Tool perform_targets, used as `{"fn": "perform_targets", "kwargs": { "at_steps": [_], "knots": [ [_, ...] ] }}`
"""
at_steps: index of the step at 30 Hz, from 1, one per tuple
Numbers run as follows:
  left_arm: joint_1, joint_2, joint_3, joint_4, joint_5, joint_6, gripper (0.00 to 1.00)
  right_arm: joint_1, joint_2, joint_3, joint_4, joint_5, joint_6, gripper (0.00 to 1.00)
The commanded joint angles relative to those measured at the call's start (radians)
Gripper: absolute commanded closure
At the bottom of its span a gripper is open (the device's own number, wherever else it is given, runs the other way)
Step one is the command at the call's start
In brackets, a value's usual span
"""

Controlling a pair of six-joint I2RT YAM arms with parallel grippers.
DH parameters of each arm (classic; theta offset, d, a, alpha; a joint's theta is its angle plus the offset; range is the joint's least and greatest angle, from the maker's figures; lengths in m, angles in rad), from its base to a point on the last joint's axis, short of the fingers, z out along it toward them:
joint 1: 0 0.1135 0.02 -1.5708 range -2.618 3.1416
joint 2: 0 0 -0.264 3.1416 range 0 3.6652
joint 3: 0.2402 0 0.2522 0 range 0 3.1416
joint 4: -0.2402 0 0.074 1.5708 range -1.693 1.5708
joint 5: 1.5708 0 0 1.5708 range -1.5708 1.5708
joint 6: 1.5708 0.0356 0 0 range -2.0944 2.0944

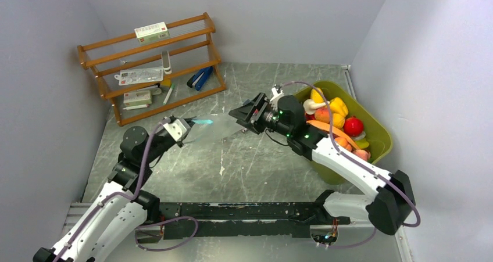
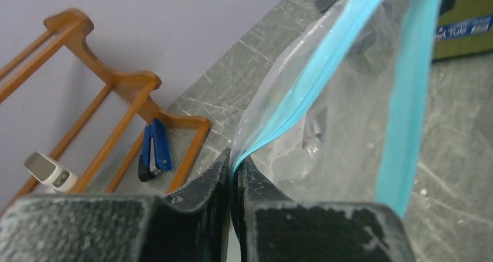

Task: Place the food in the zip-top bag and seal the zipper
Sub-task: Pick up the zipper food storage bag at the center of the board, then open the zipper of the food storage bag.

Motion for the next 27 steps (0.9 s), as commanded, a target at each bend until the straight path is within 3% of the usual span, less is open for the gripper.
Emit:
{"fn": "perform_targets", "kwargs": {
  "at_steps": [1,7,12,16,20,27],
  "knots": [
    [-0.002,0.016,0.078,-0.100,-0.097,-0.222,0.93,-0.005,-0.106,-0.001,-0.063,0.073,-0.162,0.38],
    [-0.002,0.011,0.160,-0.209,-0.161,-0.451,0.93,-0.004,-0.173,0.029,-0.248,0.179,-0.246,0.36],
    [-0.002,0.059,0.297,-0.403,-0.285,-0.579,0.93,0.010,-0.147,0.031,-0.230,0.095,-0.201,0.37],
    [-0.001,0.086,0.358,-0.506,-0.281,-0.702,0.93,0.115,-0.097,0.151,-0.292,0.240,-0.273,0.38],
    [-0.002,0.122,0.395,-0.576,-0.237,-0.828,0.93,0.203,-0.076,0.163,-0.193,0.294,-0.295,0.40],
    [-0.002,0.172,0.402,-0.649,-0.243,-0.904,0.93,0.282,0.045,0.240,-0.118,0.351,-0.319,0.43]
  ]
}}
